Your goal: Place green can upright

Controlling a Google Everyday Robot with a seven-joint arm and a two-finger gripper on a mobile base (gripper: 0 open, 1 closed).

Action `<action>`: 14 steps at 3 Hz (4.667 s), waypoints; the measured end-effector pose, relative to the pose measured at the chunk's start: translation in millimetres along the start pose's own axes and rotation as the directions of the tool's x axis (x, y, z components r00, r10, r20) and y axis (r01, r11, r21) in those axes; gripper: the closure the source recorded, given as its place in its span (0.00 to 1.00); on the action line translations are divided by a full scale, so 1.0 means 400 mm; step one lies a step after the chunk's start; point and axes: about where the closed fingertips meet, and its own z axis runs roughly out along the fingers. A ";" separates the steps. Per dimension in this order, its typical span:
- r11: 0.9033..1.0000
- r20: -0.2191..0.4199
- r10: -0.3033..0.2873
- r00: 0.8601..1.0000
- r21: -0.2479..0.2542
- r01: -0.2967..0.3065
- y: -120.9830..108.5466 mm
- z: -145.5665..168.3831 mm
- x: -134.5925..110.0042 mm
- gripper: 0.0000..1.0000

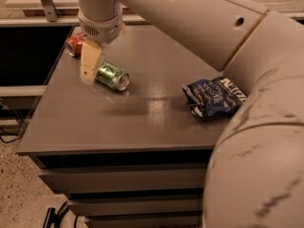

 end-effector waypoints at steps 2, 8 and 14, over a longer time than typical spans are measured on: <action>0.997 0.001 0.078 0.997 0.007 -0.078 -0.002 0.003 -0.005 0.00; 0.883 0.109 -0.439 0.892 -0.133 0.451 0.073 -0.014 -0.048 0.00; 0.555 0.140 -0.825 0.547 0.027 0.831 0.098 -0.038 0.067 0.00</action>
Offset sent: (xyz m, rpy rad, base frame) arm 0.0020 0.0017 -0.0005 0.0185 0.0028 -0.0747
